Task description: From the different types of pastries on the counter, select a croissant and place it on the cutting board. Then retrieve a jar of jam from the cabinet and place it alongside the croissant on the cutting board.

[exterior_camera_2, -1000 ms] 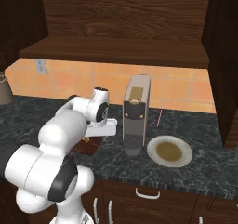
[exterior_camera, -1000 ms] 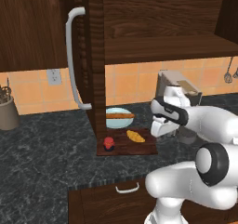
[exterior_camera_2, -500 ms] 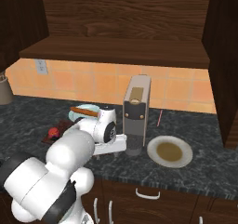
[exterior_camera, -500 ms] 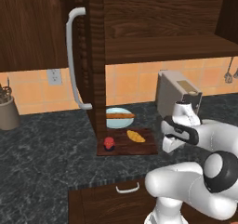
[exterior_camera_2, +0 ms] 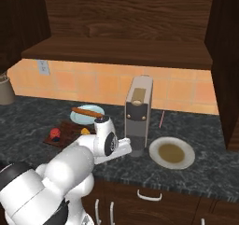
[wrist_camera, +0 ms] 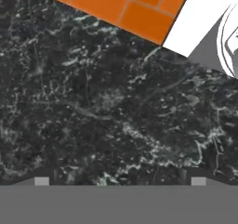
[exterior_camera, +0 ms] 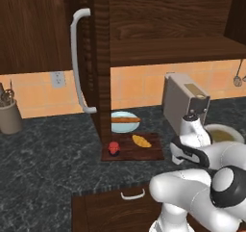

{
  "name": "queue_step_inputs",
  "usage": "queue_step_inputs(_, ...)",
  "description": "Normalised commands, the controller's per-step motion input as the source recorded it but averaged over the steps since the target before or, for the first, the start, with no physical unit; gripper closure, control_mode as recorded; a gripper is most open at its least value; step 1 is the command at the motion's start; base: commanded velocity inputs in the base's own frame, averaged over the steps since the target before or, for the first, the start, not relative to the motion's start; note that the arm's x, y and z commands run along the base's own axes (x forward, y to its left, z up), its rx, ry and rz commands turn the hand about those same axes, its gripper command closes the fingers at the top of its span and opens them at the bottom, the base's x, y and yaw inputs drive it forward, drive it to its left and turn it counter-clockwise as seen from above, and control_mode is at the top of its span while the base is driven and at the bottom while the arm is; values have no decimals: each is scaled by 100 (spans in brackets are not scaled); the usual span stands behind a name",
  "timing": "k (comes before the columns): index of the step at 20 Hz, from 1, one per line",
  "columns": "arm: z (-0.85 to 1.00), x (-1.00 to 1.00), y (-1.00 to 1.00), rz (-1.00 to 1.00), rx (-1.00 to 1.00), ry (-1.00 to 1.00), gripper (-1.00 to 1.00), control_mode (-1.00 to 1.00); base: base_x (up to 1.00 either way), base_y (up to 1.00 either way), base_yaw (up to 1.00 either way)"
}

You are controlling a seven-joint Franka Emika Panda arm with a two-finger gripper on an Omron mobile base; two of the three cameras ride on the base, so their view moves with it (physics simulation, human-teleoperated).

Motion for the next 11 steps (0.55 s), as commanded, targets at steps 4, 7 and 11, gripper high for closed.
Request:
queue_step_inputs(4, 0, 0, -100, 0, 17, 2, -100, -100, 0, 0, 0)
queue_step_inputs(7, -5, 4, -100, 0, 23, 1, -100, -100, 0, 0, 0)
queue_step_inputs(11, -12, -8, -30, -1, 2, 7, -100, -100, 0, 0, 0)
